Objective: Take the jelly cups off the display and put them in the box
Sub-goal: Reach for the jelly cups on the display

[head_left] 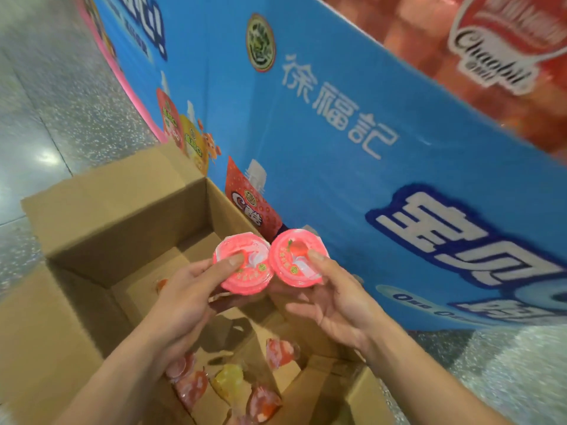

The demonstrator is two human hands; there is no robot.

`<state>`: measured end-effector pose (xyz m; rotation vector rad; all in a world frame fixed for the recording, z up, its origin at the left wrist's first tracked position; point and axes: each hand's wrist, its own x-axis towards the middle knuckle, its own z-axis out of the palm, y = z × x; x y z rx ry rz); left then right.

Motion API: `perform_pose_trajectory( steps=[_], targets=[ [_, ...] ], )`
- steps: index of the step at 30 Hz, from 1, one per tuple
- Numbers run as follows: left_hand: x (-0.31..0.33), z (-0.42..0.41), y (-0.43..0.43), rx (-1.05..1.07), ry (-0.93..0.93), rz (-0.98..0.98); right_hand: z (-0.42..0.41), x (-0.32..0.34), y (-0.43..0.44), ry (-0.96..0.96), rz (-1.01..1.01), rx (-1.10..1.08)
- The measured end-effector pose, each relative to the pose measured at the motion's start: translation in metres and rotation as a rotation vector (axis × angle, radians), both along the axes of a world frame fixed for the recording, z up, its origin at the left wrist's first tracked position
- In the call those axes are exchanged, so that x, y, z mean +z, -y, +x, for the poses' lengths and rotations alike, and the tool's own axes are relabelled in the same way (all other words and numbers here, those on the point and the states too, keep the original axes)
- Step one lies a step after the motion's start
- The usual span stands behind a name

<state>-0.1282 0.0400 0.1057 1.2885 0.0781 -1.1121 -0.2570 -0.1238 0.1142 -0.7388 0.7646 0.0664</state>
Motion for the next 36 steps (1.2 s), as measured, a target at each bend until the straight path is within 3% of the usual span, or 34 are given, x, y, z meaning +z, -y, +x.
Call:
perform_pose_trajectory(
  steps=[12, 19, 27, 36],
  targets=[
    [0.153, -0.01, 0.024, 0.07, -0.01, -0.015, -0.01, 0.16, -0.003, -0.042, -0.016, -0.117],
    [0.289, -0.037, 0.031, 0.04, -0.086, 0.027, -0.035, 0.299, -0.005, -0.056, 0.106, -0.199],
    [0.437, -0.066, 0.069, 0.06, -0.242, -0.074, -0.062, 0.444, 0.016, -0.074, 0.131, -0.265],
    [0.493, -0.073, 0.091, 0.072, -0.315, -0.132, -0.086, 0.515, 0.058, -0.077, 0.04, -0.284]
  ],
)
